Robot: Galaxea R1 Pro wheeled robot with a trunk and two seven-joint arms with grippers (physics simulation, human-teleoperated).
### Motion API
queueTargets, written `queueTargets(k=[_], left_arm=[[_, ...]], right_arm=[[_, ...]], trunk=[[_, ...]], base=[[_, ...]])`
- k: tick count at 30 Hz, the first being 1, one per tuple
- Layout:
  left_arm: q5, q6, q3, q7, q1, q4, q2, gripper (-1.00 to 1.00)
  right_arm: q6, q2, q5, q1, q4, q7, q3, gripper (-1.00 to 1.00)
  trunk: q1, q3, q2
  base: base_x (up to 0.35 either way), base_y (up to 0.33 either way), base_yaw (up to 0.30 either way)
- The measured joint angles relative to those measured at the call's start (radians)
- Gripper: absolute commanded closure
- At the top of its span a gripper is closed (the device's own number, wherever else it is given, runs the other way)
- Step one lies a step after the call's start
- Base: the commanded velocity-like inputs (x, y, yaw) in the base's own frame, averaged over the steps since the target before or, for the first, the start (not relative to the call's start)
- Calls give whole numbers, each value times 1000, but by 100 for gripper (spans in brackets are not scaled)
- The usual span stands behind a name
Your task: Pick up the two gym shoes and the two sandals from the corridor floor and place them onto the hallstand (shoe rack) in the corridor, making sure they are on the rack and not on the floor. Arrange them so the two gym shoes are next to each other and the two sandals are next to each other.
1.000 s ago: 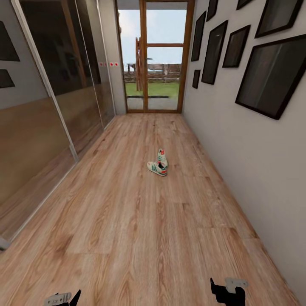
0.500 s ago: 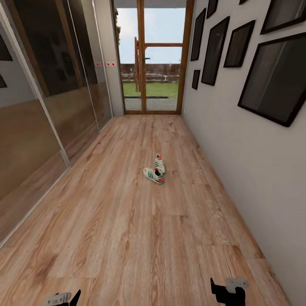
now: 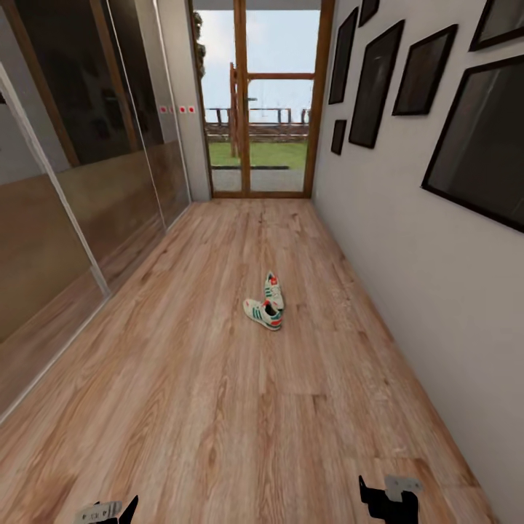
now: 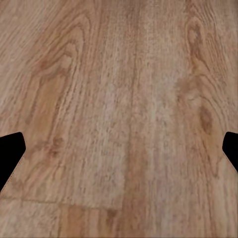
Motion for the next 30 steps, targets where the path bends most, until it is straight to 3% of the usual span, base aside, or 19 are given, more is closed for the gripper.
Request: queueTargets(k=[10,30], left_arm=[[0,0,0,0,0,0,0,-100],[1,0,0,0,0,0,0,-100]], right_arm=[[0,2,0,0,0,-2,0,-100],[-2,-1,0,0,1,-2,0,-100]], trunk=[[0,0,0],[0,0,0]], base=[[338,-50,170],[338,-76,8]])
